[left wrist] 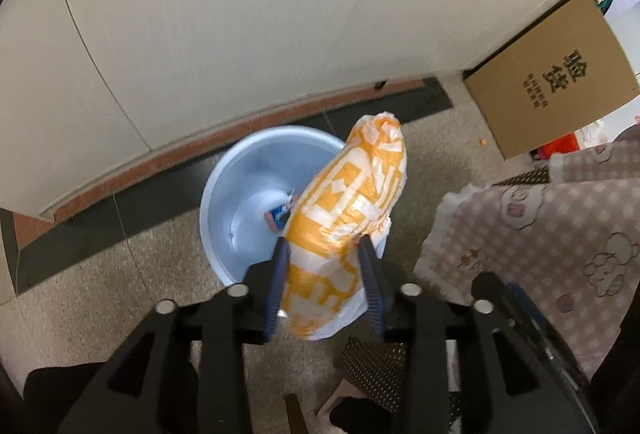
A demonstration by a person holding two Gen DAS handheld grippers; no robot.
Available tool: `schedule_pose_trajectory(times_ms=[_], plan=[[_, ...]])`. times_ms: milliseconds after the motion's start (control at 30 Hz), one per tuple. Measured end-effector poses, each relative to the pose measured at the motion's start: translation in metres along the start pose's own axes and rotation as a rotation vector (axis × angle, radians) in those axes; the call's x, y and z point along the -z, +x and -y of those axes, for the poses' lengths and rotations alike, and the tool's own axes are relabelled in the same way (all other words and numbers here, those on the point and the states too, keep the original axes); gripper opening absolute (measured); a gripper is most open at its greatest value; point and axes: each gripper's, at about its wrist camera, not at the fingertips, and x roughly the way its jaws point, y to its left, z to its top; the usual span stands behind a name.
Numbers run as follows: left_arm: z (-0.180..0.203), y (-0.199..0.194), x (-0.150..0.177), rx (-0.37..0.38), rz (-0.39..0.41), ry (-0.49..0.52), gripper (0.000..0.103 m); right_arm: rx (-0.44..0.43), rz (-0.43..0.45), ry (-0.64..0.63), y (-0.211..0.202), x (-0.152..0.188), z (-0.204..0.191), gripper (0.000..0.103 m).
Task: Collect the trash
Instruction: 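Move both tools back over the table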
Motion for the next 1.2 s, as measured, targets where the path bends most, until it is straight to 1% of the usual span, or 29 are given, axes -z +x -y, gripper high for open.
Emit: schedule_pose_trajectory(times_ms=[33, 67, 100, 200, 267, 400, 500, 567, 633, 700, 733, 767, 900, 1000, 1033, 1067, 1167, 1200], plan=[[0.002, -0.005, -0.001, -0.001, 0.015, 0.001, 0.056, -0.003, 0.006, 0.003, -0.004, -0.001, 0.000, 0.071], [0.003, -0.011, -0.001, -0.005, 0.033, -0.001, 0.070, -0.006, 0.010, 0.006, -0.009, -0.001, 0.000, 0.071], [0.004, -0.017, -0.001, -0.002, 0.052, -0.002, 0.073, -0.008, 0.012, 0.007, -0.013, 0.000, -0.001, 0.071], [0.008, -0.036, 0.001, -0.003, 0.073, 0.004, 0.073, -0.017, 0.016, 0.012, -0.026, 0.001, -0.003, 0.072], [0.010, -0.055, 0.004, -0.009, 0.102, 0.010, 0.073, -0.032, 0.014, 0.010, -0.036, 0.002, -0.006, 0.072], [0.009, -0.091, 0.011, -0.016, 0.159, 0.004, 0.073, -0.068, 0.050, -0.014, -0.066, 0.001, -0.022, 0.072], [0.001, -0.127, 0.014, -0.013, 0.215, -0.020, 0.073, -0.121, 0.069, -0.035, -0.092, 0.001, -0.038, 0.072], [-0.003, -0.157, 0.016, 0.001, 0.272, -0.037, 0.073, -0.172, 0.078, -0.047, -0.110, 0.000, -0.047, 0.073], [0.000, -0.188, 0.020, -0.008, 0.336, -0.026, 0.073, -0.211, 0.104, -0.057, -0.132, -0.002, -0.056, 0.073], [0.007, -0.221, 0.025, -0.012, 0.413, -0.009, 0.073, -0.223, 0.153, -0.072, -0.162, -0.002, -0.066, 0.073], [0.010, -0.232, 0.028, -0.010, 0.442, -0.008, 0.073, -0.223, 0.172, -0.076, -0.171, -0.001, -0.068, 0.073], [0.016, -0.248, 0.032, 0.005, 0.479, 0.001, 0.073, -0.228, 0.206, -0.087, -0.188, 0.000, -0.071, 0.073], [0.047, -0.292, 0.045, 0.050, 0.567, 0.062, 0.073, -0.208, 0.323, -0.098, -0.242, 0.000, -0.067, 0.073], [0.074, -0.308, 0.053, 0.082, 0.599, 0.115, 0.073, -0.169, 0.401, -0.083, -0.279, 0.002, -0.049, 0.073], [0.087, -0.312, 0.054, 0.101, 0.597, 0.147, 0.073, -0.150, 0.431, -0.069, -0.295, 0.001, -0.036, 0.073], [0.101, -0.312, 0.054, 0.122, 0.579, 0.176, 0.073, -0.128, 0.452, -0.058, -0.304, 0.001, -0.027, 0.073], [0.144, -0.302, 0.051, 0.198, 0.473, 0.277, 0.073, -0.068, 0.508, -0.022, -0.332, -0.002, 0.012, 0.073], [0.155, -0.299, 0.051, 0.218, 0.450, 0.301, 0.073, -0.051, 0.517, -0.013, -0.337, -0.002, 0.022, 0.073]])
